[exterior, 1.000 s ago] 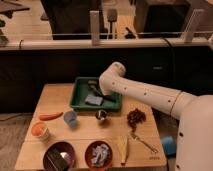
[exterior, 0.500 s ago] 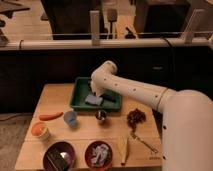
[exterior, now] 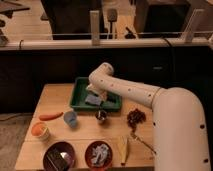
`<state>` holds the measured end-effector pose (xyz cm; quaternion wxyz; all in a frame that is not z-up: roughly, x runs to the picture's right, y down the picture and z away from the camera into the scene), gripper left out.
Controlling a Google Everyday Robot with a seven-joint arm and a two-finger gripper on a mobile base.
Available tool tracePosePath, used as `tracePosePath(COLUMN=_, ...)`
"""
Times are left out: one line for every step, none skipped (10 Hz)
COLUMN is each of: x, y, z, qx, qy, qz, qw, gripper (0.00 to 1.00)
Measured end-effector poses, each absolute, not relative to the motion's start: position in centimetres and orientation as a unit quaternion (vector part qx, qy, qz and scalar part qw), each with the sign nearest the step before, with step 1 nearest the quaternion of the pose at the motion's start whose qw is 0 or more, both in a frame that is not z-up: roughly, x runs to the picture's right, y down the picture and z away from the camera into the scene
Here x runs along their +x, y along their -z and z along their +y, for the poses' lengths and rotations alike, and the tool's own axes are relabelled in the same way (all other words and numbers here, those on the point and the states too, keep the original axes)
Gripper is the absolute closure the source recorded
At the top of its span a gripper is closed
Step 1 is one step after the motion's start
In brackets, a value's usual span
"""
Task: Wipe tray with sponge
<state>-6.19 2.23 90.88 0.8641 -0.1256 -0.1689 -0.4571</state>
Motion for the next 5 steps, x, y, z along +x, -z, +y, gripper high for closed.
tracePosePath(x=-6.2, y=-91.4, z=2.6, qx=-0.137, qy=0.483, qz=-0.176, qw=0.847, gripper=0.20)
tracePosePath(x=-6.4, y=-91.8, z=3.1, qx=-0.147, qy=0.507, qz=-0.185, qw=0.829, gripper=0.20)
tracePosePath(x=-6.6, y=-91.9, z=3.3, qx=-0.153, qy=0.516, qz=-0.190, qw=0.821, gripper=0.20)
tracePosePath(x=-6.6, y=-92.3, z=3.8, qx=-0.160, qy=0.524, qz=-0.191, qw=0.814, gripper=0.20)
tracePosePath(x=-7.1, y=-92.6, z=4.2, qx=-0.163, qy=0.528, qz=-0.193, qw=0.811, gripper=0.20)
